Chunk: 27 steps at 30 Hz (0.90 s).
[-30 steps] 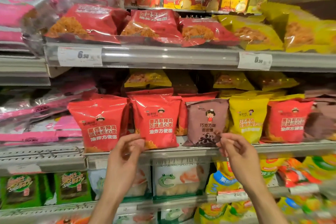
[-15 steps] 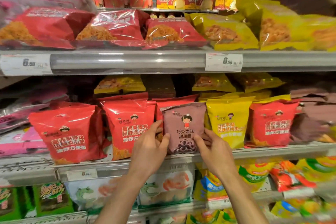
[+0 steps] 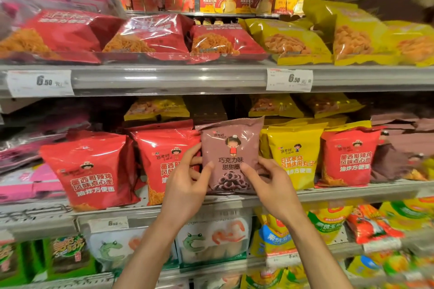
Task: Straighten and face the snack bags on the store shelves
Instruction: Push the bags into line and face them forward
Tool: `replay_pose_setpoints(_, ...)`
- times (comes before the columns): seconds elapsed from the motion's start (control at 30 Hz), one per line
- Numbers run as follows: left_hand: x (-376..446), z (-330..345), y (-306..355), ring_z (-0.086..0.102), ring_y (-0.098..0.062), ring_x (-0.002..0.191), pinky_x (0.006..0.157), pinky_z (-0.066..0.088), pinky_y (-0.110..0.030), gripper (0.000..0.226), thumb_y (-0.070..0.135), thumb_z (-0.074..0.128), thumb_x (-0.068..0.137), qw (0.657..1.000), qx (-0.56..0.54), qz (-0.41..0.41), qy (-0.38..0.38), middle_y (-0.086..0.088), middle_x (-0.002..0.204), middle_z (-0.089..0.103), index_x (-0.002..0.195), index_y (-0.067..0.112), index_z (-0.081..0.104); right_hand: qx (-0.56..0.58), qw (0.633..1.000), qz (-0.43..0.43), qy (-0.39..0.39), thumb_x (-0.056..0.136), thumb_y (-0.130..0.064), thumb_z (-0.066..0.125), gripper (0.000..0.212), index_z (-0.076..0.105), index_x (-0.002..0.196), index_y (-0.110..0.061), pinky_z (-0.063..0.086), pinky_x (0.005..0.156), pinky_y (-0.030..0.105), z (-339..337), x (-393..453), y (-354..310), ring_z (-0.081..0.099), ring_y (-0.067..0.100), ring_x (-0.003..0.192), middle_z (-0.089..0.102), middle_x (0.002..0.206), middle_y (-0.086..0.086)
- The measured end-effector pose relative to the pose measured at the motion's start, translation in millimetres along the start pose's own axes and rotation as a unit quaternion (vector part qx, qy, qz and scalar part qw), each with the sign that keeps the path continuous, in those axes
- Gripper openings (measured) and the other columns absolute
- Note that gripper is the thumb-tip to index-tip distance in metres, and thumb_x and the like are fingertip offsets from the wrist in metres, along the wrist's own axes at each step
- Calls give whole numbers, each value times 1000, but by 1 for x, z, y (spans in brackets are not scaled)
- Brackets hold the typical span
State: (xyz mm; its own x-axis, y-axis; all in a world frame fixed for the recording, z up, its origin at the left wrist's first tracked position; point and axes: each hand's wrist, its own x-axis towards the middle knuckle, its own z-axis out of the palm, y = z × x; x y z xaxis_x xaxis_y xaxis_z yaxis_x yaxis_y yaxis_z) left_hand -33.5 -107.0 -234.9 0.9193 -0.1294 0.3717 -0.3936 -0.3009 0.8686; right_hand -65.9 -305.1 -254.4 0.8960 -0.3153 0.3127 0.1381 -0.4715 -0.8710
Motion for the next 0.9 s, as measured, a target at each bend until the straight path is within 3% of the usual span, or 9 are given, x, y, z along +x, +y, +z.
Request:
replay_pose_setpoints(0.1, -3, -7, -3, 71, -12, 69, 75, 61, -46, 49, 42, 63, 92, 999, -37, 3, -9, 10, 110, 72, 140, 41, 52, 71, 997, 38, -23, 73, -71, 73, 66, 67, 120, -25, 59, 87, 31, 2, -4, -9, 71, 7, 102, 74, 107, -6)
replay_pose_setpoints(0.2, -9, -9, -8, 73, -14, 76, 79, 62, -46, 39, 34, 66, 97, 997, -70, -5, -25, 12, 106, 71, 130, 51, 54, 178, 981, 63, -34, 82, -37, 79, 47, 61, 119, -15, 59, 79, 25, 4, -18, -19, 74, 11, 100, 78, 104, -3)
replay_pose_setpoints(0.27, -14, -10, -11, 73, -12, 82, 79, 63, -43, 37, 35, 67, 97, 995, -86, -16, -50, 16, 106, 71, 130, 49, 55, 204, 976, 69, -30, 85, -27, 76, 43, 60, 123, -14, 59, 81, 25, 2, -29, -20, 73, 12, 103, 77, 110, -4)
replay_pose_setpoints(0.4, -25, -8, -15, 67, -3, 82, 79, 59, -25, 35, 32, 66, 97, 991, -107, -23, -83, 14, 103, 72, 131, 35, 59, 185, 978, 94, -15, 81, -43, 74, 48, 66, 125, -23, 54, 95, 31, -11, -53, -12, 68, 8, 112, 75, 117, -9)
replay_pose_setpoints(0.47, -30, -6, -17, 65, 0, 82, 78, 54, -16, 30, 24, 67, 97, 990, -112, -21, -80, 16, 99, 73, 124, 34, 60, 183, 977, 111, 9, 84, -40, 74, 45, 67, 124, -22, 54, 95, 31, -22, -65, -6, 69, 9, 112, 76, 115, -8)
replay_pose_setpoints(0.6, -41, 1, -20, 67, -4, 90, 80, 52, -13, 27, 14, 68, 95, 985, -141, -36, -91, 0, 105, 71, 115, 31, 62, 164, 975, 130, 70, 92, -26, 69, 25, 71, 116, -17, 56, 90, 26, -46, -89, 9, 72, 10, 105, 78, 107, -6)
replay_pose_setpoints(0.73, -56, 17, -13, 66, 7, 86, 79, 49, -7, 25, 10, 68, 95, 979, -172, -62, -92, 0, 108, 71, 117, 17, 64, 140, 973, 153, 100, 94, -28, 67, 22, 71, 113, -17, 56, 88, 32, -75, -109, 22, 74, 12, 99, 79, 103, -4)
replay_pose_setpoints(0.9, -68, 58, -4, 66, 1, 81, 73, 53, -11, 19, 6, 67, 94, 975, -188, -86, -83, -9, 104, 73, 111, 15, 67, 138, 969, 159, 130, 93, -32, 68, 23, 72, 111, -19, 53, 83, 29, -120, -121, 47, 74, 10, 98, 79, 102, -6)
